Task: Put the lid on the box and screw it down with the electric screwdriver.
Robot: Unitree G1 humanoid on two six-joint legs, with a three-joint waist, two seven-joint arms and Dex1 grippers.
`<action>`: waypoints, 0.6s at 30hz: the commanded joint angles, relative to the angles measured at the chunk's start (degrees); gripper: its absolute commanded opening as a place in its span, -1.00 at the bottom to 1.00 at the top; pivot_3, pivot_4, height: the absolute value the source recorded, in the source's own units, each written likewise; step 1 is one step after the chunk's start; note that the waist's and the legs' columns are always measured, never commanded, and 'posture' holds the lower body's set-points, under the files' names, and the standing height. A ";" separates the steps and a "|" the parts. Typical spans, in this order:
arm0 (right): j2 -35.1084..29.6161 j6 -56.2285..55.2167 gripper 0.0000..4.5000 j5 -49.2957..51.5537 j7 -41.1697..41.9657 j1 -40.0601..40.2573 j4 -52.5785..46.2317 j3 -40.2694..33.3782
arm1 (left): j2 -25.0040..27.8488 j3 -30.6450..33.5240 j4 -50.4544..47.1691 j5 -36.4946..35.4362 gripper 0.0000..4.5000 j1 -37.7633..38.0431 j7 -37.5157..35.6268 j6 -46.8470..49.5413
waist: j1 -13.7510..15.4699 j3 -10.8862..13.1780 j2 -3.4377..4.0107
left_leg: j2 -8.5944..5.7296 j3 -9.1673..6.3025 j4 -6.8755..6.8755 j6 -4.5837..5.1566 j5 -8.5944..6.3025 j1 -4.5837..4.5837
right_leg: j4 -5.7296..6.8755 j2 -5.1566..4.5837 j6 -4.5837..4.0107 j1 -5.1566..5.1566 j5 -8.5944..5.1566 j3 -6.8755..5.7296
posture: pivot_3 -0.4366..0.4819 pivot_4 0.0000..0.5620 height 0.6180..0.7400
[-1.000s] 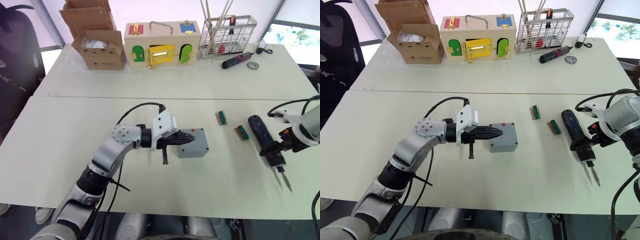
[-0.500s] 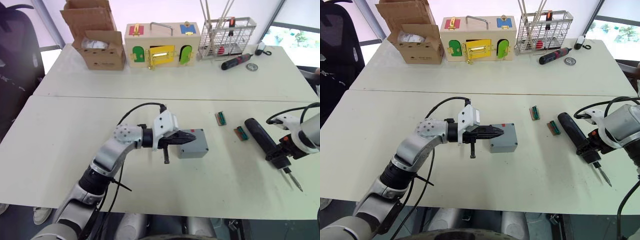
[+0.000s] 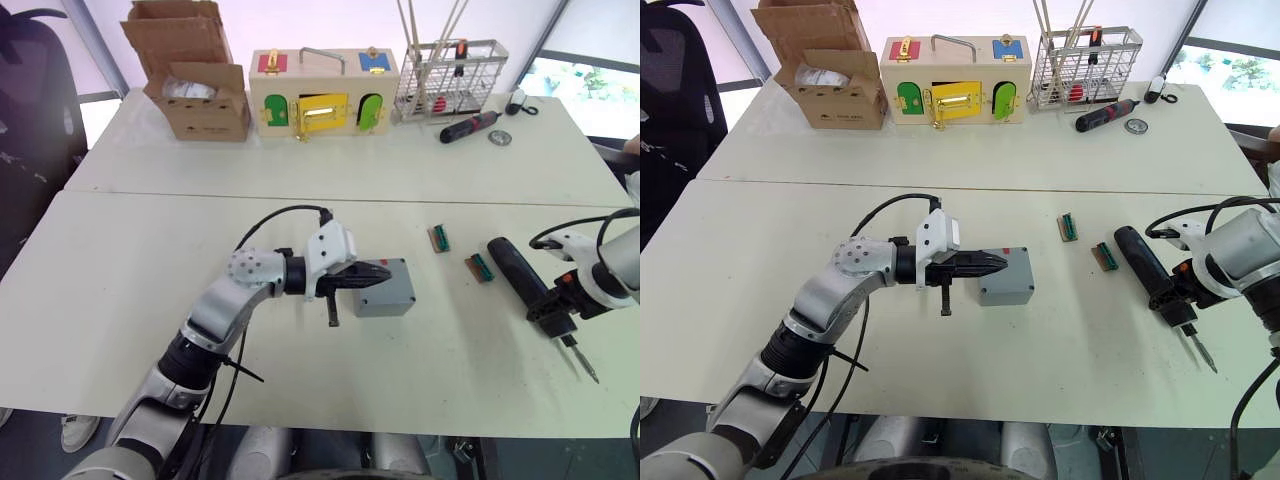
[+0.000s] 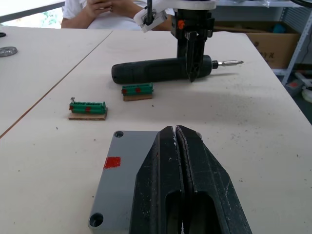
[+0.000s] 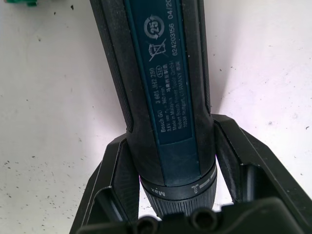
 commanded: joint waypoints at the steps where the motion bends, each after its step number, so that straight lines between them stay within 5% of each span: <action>1: 1.66 -1.16 -0.17 1.56 -0.37 0.65 2.96 0.80 | -0.55 -0.10 -0.34 -0.22 -1.00 -1.23 -0.55 -1.09 | -0.03 -0.08 -0.14 | 0.01 0.00 0.00 0.00 0.00 0.02 | 0.00 0.01 0.00 0.02 0.00 0.00 | -0.05 -0.47 0.95; 7: 1.58 -2.14 -0.17 2.24 -0.88 -5.33 6.90 -3.23 | -0.67 -0.29 0.91 -0.05 -1.00 -1.85 -1.45 -1.69 | -0.07 -0.10 -0.16 | 0.00 0.00 0.00 0.01 -0.01 0.18 | -0.24 0.01 -0.01 0.30 0.01 0.00 | -0.05 -0.47 0.95; 11: 3.91 -0.53 -0.17 3.66 -4.06 -13.47 12.65 -9.67 | -0.28 -0.01 1.35 -0.15 -1.00 -1.91 -2.11 -1.95 | -1.02 -0.02 0.49 | -0.03 0.14 -0.05 0.01 -0.01 0.12 | -0.24 -0.04 -0.01 0.14 0.02 0.10 | -0.05 -0.47 0.95; 15: 7.24 -0.24 -0.17 5.74 -14.51 -20.41 15.07 -28.03 | 0.33 0.18 2.90 -0.03 -1.00 -3.46 -3.57 -2.20 | -1.25 0.02 0.78 | -0.02 0.13 -0.18 -0.02 0.01 -0.30 | 0.00 -0.05 -0.01 -0.47 0.02 0.06 | -0.05 -0.47 0.95; 18: 13.13 -1.54 -0.17 6.27 -24.48 -18.67 7.00 -44.79 | 1.18 0.62 3.75 -0.72 -1.00 -4.94 -5.14 -1.88 | -1.19 0.01 0.79 | -0.02 0.01 -0.27 -0.03 0.01 -0.32 | 0.09 -0.06 -0.01 -0.50 0.02 -0.04 | -0.05 -0.47 0.95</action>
